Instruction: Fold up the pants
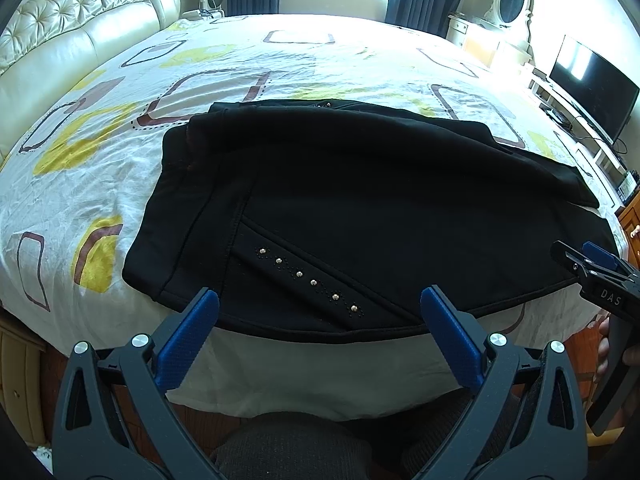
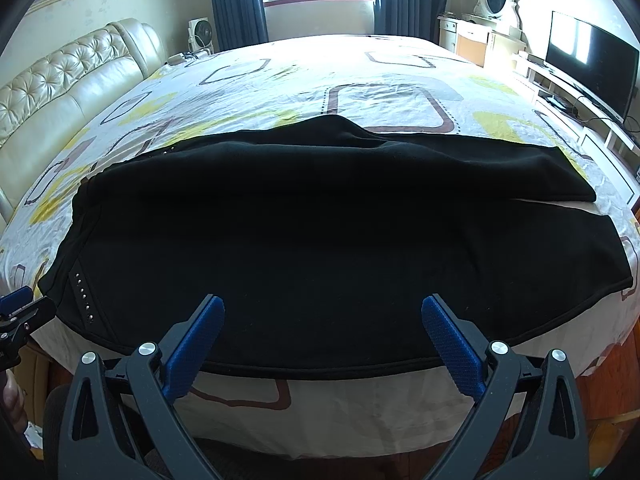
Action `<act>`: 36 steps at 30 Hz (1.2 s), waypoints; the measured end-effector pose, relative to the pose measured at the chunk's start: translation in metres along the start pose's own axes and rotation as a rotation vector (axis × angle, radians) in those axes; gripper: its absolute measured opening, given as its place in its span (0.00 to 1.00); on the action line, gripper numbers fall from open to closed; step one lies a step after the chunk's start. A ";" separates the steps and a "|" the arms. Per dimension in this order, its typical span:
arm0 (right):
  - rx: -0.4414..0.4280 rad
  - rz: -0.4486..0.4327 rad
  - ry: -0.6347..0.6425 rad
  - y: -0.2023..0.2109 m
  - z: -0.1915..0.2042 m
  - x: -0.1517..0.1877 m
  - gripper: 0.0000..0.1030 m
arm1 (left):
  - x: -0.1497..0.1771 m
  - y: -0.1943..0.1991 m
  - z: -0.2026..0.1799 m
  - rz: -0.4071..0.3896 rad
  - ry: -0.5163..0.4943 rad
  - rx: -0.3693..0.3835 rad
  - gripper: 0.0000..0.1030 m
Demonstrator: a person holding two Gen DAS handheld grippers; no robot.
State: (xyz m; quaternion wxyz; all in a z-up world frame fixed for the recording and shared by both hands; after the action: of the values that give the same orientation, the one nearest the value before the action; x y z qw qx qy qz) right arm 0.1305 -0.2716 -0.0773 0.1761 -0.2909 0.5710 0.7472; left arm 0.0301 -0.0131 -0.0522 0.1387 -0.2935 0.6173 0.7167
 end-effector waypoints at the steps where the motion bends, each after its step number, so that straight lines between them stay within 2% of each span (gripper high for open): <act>1: 0.001 -0.001 0.000 0.000 0.000 0.000 0.96 | 0.000 0.000 0.000 -0.001 0.000 0.000 0.98; 10: -0.009 0.009 -0.001 -0.001 0.004 0.003 0.96 | 0.000 0.000 0.000 0.001 0.003 0.007 0.98; 16: -0.026 0.023 -0.009 -0.001 0.004 0.002 0.96 | -0.004 0.002 0.000 0.019 0.004 0.045 0.98; 20: -0.050 0.017 -0.005 0.003 0.006 -0.004 0.96 | -0.025 0.007 0.018 0.051 0.059 0.172 0.98; 23: -0.061 -0.007 0.053 0.010 0.012 -0.014 0.96 | -0.046 -0.001 0.048 0.100 0.139 0.266 0.98; 26: -0.064 -0.043 0.107 0.014 0.016 -0.030 0.96 | -0.071 -0.024 0.089 0.146 0.240 0.374 0.98; 28: -0.071 -0.055 0.120 0.012 0.017 -0.040 0.96 | -0.091 -0.047 0.118 0.155 0.288 0.366 0.98; 31: -0.100 -0.056 0.103 0.003 0.017 -0.053 0.96 | -0.123 -0.085 0.154 0.155 0.306 0.353 0.98; 36: -0.139 -0.036 0.082 -0.019 0.020 -0.068 0.96 | -0.160 -0.165 0.184 0.252 0.357 0.359 0.98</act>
State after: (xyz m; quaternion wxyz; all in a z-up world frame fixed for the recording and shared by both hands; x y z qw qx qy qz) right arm 0.1890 -0.2424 -0.0446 0.1453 -0.3432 0.5194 0.7690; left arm 0.2033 0.2239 -0.0780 -0.0125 -0.3069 0.7805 0.5445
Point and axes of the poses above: each gripper's, at about its wrist camera, not at the fingertips, and y roughly against the way its jaws point, z to its left, x to its underside, the point moved 5 cm from there along -y, roughly the way its jaws point, and after that the axes turned 10 degrees about -x, right-handed, at the moved point
